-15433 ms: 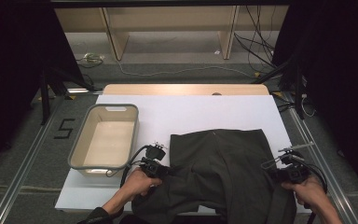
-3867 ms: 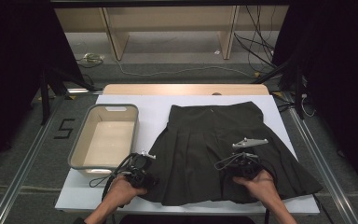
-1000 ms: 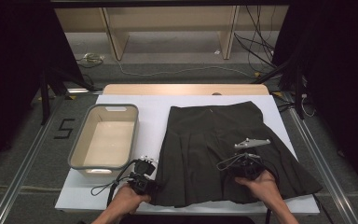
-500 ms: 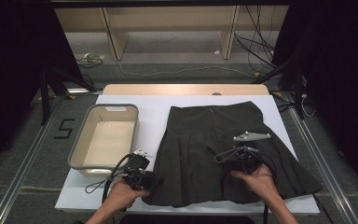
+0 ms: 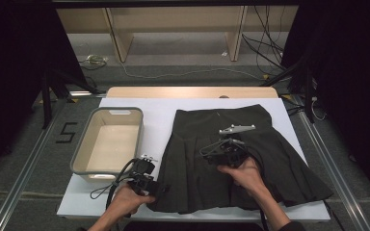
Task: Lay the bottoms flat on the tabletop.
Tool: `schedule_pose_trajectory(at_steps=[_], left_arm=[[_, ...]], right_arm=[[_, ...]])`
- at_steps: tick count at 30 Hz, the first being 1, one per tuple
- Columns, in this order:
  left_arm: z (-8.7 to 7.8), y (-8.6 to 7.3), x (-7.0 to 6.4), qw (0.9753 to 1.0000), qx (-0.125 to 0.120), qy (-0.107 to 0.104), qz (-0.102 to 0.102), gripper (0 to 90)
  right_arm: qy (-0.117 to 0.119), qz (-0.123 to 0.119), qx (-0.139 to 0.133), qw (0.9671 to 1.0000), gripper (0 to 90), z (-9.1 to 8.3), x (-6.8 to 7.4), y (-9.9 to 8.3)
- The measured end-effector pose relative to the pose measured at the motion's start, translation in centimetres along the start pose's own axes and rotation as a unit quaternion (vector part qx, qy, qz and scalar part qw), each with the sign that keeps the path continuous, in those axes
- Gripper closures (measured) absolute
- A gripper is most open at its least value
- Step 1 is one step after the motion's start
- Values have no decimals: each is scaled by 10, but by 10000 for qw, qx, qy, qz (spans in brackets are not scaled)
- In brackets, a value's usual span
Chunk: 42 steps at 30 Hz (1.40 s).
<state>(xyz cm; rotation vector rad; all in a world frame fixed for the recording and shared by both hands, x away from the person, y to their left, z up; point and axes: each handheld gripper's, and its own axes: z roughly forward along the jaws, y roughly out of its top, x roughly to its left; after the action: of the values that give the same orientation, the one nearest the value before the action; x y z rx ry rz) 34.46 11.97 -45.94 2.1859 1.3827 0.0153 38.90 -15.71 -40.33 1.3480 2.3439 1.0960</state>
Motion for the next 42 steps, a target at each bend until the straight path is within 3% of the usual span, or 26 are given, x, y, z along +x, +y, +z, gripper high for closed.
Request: schedule_pose_trajectory(at_steps=[9, 13, 18, 42], left_arm=[[6, 1, 1, 9999, 147, 10, -9, 215], [7, 1, 2, 9998, 175, 12, -31, 211], [8, 2, 2, 9998, 194, 12, -34, 207], [12, 2, 3, 9995, 313, -8, -37, 206]], right_arm=[[179, -34, 110, 9998, 243, 20, 13, 17], [238, 81, 119, 9996, 243, 27, 16, 24], [190, 90, 170, 9996, 239, 34, 18, 32], [63, 292, 346, 9990, 230, 56, 6, 53]])
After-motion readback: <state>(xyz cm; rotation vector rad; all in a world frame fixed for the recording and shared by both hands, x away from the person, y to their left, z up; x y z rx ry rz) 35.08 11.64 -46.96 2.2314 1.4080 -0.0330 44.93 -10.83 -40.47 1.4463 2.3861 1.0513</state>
